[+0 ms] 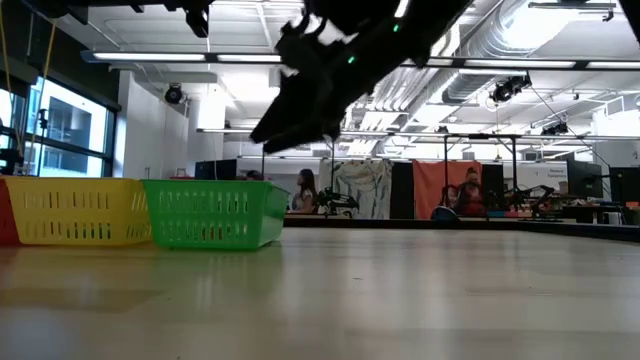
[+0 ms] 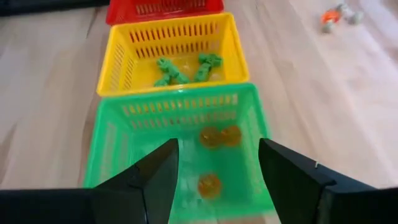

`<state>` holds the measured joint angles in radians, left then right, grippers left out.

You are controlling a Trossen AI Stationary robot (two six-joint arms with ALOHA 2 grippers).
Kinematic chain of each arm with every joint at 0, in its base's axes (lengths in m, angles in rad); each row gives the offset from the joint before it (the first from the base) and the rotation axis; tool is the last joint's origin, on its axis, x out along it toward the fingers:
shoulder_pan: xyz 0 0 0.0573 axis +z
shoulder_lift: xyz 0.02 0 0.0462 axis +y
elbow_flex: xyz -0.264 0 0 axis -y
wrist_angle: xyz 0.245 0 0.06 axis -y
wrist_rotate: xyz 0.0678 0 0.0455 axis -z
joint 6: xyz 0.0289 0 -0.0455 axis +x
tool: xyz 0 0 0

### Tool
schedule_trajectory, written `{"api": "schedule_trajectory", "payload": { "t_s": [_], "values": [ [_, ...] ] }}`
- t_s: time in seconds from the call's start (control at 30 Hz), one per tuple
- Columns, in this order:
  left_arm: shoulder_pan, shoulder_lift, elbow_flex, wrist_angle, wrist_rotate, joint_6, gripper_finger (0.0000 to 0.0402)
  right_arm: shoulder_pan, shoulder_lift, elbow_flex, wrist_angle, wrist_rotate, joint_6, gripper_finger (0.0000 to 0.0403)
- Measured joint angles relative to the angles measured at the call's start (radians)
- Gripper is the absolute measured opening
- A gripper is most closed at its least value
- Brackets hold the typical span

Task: Sort Halloween decoration
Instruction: Put the orange pumpkin toy into the green bin

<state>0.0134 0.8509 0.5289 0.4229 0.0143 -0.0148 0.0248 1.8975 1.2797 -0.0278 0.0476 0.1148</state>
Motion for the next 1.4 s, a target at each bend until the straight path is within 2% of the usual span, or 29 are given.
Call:
{"api": "schedule_trajectory", "payload": {
  "t_s": [0.3,0.4,0.5,0.67,0.77,0.87,0.97,1.07,1.2,1.4],
  "values": [
    [0.000,0.000,0.000,0.000,0.000,0.000,0.0000,0.006,-0.226,-0.005,-0.445,-0.001,-0.070,0.0216],
    [0.000,0.000,0.000,-0.001,0.000,0.000,0.0000,0.017,-0.317,-0.084,-0.467,-0.001,-0.055,0.0216],
    [0.000,0.000,0.000,-0.002,-0.004,0.000,0.0000,0.028,-0.427,-0.219,-0.445,0.008,0.042,0.0216],
    [0.000,0.000,0.000,-0.003,-0.005,0.000,0.0000,0.061,-0.643,-0.494,-0.279,0.076,0.275,0.0216],
    [0.000,0.000,0.000,-0.005,-0.005,0.000,0.0001,0.086,-0.751,-0.625,-0.109,0.115,0.402,0.0216],
    [0.000,0.000,0.000,-0.008,-0.004,0.000,0.0001,0.093,-0.821,-0.708,0.096,0.150,0.458,0.0216],
    [0.000,0.000,0.000,-0.008,-0.004,0.000,0.0001,0.088,-0.841,-0.732,0.315,0.165,0.421,0.0216],
    [0.000,0.000,0.000,-0.010,-0.004,0.000,0.0001,0.087,-0.837,-0.711,0.463,0.156,0.280,0.0216],
    [0.000,0.000,0.000,-0.011,-0.004,0.000,0.0001,0.087,-0.836,-0.639,0.477,0.144,0.102,0.0216],
    [0.000,0.000,0.000,-0.011,-0.004,0.000,0.0001,0.087,-0.836,-0.580,0.472,0.144,0.039,0.0205]
  ]
}}
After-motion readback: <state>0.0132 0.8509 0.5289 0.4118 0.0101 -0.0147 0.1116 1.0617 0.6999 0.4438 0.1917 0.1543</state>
